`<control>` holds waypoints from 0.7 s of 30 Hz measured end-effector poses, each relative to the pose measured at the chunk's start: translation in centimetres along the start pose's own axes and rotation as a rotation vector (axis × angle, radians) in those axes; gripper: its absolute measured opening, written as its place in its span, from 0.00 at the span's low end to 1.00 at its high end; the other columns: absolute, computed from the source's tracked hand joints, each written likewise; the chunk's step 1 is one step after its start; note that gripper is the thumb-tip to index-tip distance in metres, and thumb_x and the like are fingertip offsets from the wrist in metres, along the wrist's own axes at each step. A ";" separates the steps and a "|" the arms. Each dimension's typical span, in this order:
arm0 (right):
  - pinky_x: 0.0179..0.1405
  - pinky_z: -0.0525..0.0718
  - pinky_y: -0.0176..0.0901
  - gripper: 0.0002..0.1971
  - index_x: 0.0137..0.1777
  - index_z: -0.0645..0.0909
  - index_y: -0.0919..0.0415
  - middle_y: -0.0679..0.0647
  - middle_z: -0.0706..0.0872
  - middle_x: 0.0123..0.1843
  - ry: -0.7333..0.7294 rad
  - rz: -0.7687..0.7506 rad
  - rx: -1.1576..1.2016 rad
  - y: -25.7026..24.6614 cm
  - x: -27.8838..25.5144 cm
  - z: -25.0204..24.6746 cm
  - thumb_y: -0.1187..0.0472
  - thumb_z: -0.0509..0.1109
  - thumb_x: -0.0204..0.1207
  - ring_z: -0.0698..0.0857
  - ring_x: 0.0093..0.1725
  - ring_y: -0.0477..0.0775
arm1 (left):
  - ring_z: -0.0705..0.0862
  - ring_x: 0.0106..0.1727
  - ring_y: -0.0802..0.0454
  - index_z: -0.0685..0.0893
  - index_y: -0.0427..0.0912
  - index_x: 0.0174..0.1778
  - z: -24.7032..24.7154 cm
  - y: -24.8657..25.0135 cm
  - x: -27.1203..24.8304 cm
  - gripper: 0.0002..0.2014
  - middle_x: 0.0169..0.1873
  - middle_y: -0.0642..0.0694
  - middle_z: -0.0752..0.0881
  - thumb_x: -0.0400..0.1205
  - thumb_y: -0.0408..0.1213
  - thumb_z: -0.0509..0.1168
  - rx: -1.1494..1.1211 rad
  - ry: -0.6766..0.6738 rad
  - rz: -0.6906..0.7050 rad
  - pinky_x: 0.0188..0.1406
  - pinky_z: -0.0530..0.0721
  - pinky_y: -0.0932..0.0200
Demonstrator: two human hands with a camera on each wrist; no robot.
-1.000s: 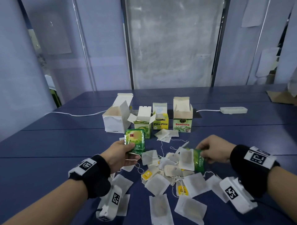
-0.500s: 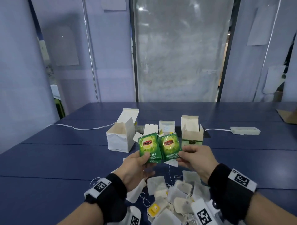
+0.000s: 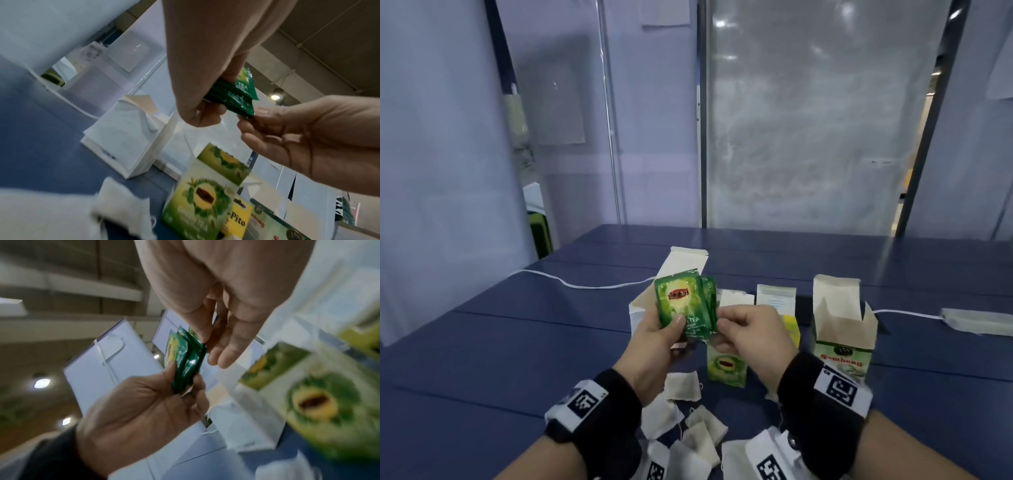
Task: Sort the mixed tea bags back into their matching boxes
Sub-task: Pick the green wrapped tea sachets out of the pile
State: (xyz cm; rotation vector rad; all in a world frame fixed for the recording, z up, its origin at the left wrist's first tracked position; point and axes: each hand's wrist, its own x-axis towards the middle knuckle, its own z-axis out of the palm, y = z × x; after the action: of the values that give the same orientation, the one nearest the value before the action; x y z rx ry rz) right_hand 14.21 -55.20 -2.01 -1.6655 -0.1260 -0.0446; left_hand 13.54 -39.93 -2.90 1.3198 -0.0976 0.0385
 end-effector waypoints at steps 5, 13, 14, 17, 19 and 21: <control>0.57 0.83 0.44 0.13 0.53 0.90 0.57 0.50 0.92 0.48 -0.051 -0.221 -0.502 -3.4 2.4 -2.5 0.69 0.65 0.79 0.87 0.49 0.47 | 0.83 0.38 0.55 0.74 0.44 0.65 1.7 1.6 2.8 0.14 0.45 0.47 0.86 0.86 0.26 0.56 0.237 -0.004 0.119 0.29 0.78 0.66; 0.53 0.85 0.43 0.12 0.59 0.83 0.58 0.48 0.88 0.52 0.043 -0.165 -0.487 -3.1 5.5 -5.2 0.69 0.66 0.78 0.86 0.53 0.49 | 0.83 0.58 0.43 0.73 0.45 0.60 4.4 -0.2 8.0 0.11 0.56 0.40 0.83 0.84 0.30 0.60 0.595 -0.029 0.154 0.62 0.80 0.40; 0.53 0.84 0.43 0.13 0.60 0.82 0.57 0.45 0.86 0.54 0.080 -0.139 -0.508 -2.6 5.8 -5.5 0.67 0.69 0.77 0.85 0.54 0.48 | 0.81 0.59 0.40 0.71 0.46 0.62 4.5 -0.8 8.5 0.11 0.57 0.41 0.82 0.85 0.33 0.60 0.679 -0.066 0.138 0.65 0.77 0.35; 0.53 0.84 0.42 0.15 0.61 0.79 0.57 0.47 0.85 0.54 0.107 -0.076 -0.608 -1.0 6.2 -6.3 0.66 0.73 0.74 0.85 0.53 0.50 | 0.74 0.67 0.35 0.61 0.55 0.64 4.2 -2.3 9.4 0.14 0.66 0.44 0.75 0.85 0.46 0.56 1.034 -0.175 0.045 0.72 0.66 0.35; 0.53 0.86 0.46 0.12 0.57 0.81 0.57 0.53 0.88 0.52 0.085 -0.060 -0.651 -0.1 6.3 -6.5 0.67 0.72 0.74 0.87 0.49 0.54 | 0.68 0.71 0.30 0.54 0.58 0.70 4.2 -2.7 9.6 0.19 0.71 0.43 0.68 0.85 0.52 0.53 1.208 -0.221 -0.022 0.74 0.60 0.37; 0.53 0.87 0.49 0.10 0.55 0.82 0.58 0.55 0.88 0.51 0.046 -0.046 -0.666 0.3 6.4 -6.6 0.68 0.71 0.75 0.87 0.48 0.57 | 0.65 0.72 0.29 0.49 0.57 0.74 4.2 -2.9 9.5 0.24 0.72 0.41 0.66 0.86 0.52 0.51 1.289 -0.262 -0.054 0.75 0.55 0.37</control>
State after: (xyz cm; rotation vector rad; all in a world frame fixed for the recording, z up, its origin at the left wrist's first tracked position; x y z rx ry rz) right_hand 20.90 -61.44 -1.03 -2.3248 -0.1213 -0.1749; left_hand 23.04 -44.96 -3.74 2.6126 -0.2875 -0.1441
